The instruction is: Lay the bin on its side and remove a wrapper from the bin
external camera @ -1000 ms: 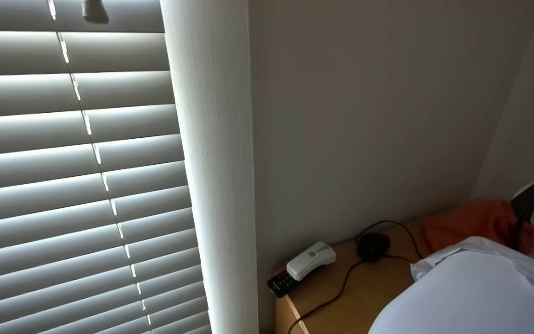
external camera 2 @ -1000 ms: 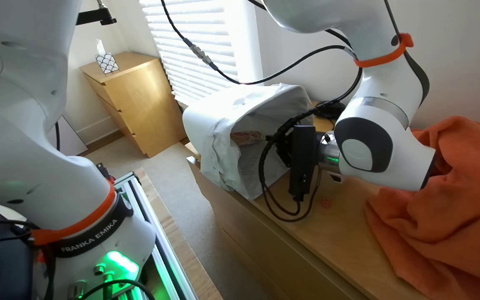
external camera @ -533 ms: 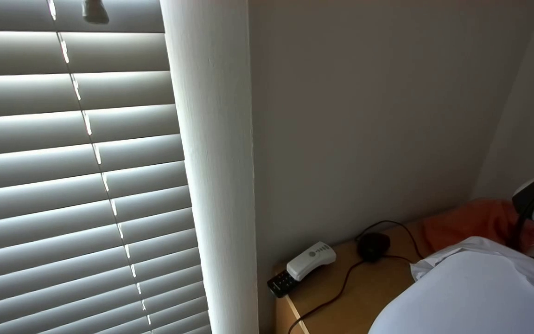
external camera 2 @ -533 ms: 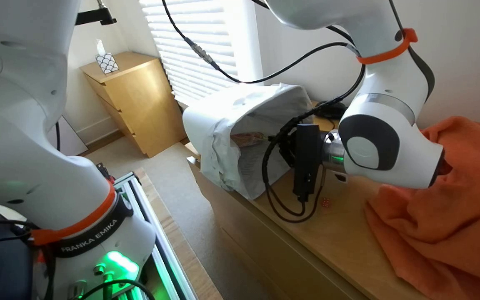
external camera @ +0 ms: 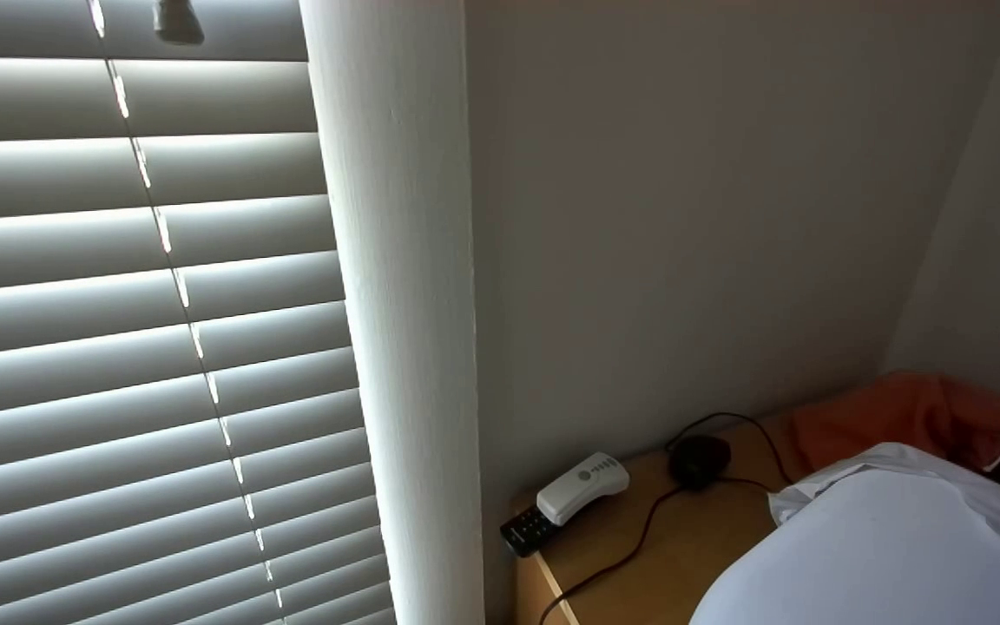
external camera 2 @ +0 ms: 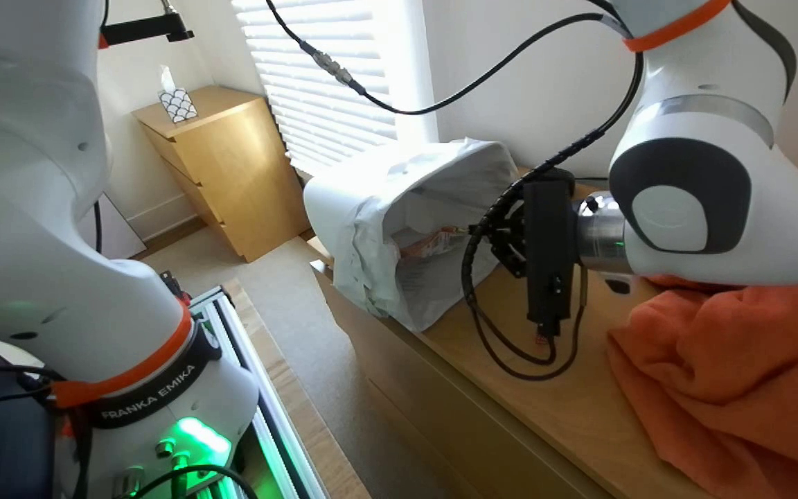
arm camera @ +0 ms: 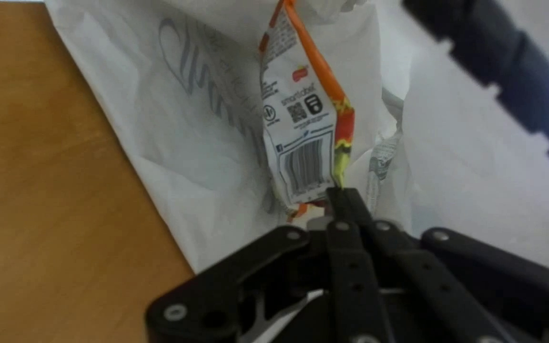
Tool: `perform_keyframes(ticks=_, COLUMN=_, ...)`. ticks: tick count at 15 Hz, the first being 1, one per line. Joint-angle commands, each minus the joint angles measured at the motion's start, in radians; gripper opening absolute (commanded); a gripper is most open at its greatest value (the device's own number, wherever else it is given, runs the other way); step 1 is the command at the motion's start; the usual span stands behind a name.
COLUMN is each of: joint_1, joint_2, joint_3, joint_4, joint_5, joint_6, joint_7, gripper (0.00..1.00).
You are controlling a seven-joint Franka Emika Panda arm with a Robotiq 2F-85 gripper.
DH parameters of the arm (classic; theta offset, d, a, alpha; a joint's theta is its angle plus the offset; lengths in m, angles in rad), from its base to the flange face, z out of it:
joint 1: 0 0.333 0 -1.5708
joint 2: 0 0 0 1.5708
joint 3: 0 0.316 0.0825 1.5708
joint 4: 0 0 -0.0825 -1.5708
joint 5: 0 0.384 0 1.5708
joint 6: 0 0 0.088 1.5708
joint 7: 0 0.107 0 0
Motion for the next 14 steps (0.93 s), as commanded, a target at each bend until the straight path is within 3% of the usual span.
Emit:
perform_keyframes(ticks=1, joint_1=-0.012, joint_2=-0.079, joint_3=-0.017, joint_4=-0.029, joint_5=-0.048, joint_6=0.054, joint_7=0.054, gripper=0.00)
perform_keyframes(ticks=4, joint_1=-0.018, joint_2=-0.130, joint_3=-0.035, joint_4=-0.045, joint_5=-0.051, joint_6=0.137, joint_7=0.111, gripper=0.00)
perform_keyframes(ticks=5, joint_1=-0.036, joint_2=-0.079, joint_3=-0.002, joint_4=0.001, joint_5=-0.051, joint_6=0.086, joint_7=0.077, gripper=0.01)
perform_keyframes(ticks=14, joint_1=-0.052, joint_2=-0.102, joint_3=-0.030, joint_4=0.035, joint_5=-0.101, joint_6=0.181, joint_7=0.138, gripper=0.00)
